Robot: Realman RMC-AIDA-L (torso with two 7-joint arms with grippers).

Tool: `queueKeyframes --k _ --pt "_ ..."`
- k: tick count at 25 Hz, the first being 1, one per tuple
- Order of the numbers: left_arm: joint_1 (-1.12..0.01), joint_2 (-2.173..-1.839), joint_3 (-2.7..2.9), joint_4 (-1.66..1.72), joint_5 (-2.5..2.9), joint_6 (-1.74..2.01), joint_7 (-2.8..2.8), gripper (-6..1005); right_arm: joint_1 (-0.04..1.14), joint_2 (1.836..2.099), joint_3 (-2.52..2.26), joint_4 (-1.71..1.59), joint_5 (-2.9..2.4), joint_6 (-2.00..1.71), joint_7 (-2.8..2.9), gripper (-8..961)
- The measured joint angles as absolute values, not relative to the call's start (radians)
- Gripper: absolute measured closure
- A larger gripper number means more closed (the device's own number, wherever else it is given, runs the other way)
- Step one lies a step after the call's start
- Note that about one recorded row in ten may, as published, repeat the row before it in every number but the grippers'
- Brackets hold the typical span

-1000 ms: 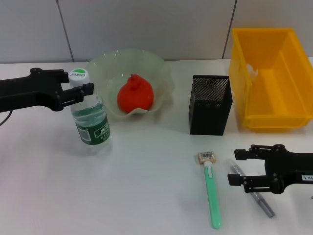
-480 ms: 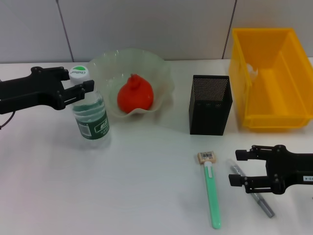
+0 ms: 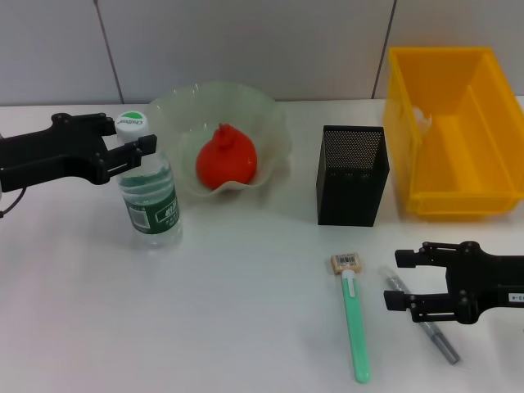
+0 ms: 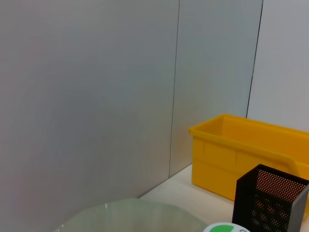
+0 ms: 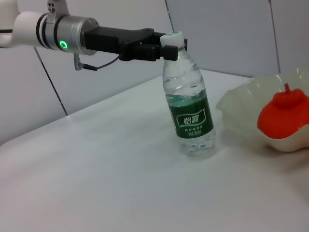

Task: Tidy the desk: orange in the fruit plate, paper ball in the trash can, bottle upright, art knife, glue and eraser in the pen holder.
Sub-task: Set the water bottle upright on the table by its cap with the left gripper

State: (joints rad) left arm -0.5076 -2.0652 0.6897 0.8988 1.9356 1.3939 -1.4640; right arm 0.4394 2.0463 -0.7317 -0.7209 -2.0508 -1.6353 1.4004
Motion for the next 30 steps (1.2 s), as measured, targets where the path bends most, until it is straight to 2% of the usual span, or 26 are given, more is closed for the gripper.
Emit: queueKeyframes --k 30 --pt "-0.513 -2.066 0.692 0.857 1.93 1.376 -1.426 554 0.442 2.049 -0.73 -0.721 -2.051 -1.635 1.4 169"
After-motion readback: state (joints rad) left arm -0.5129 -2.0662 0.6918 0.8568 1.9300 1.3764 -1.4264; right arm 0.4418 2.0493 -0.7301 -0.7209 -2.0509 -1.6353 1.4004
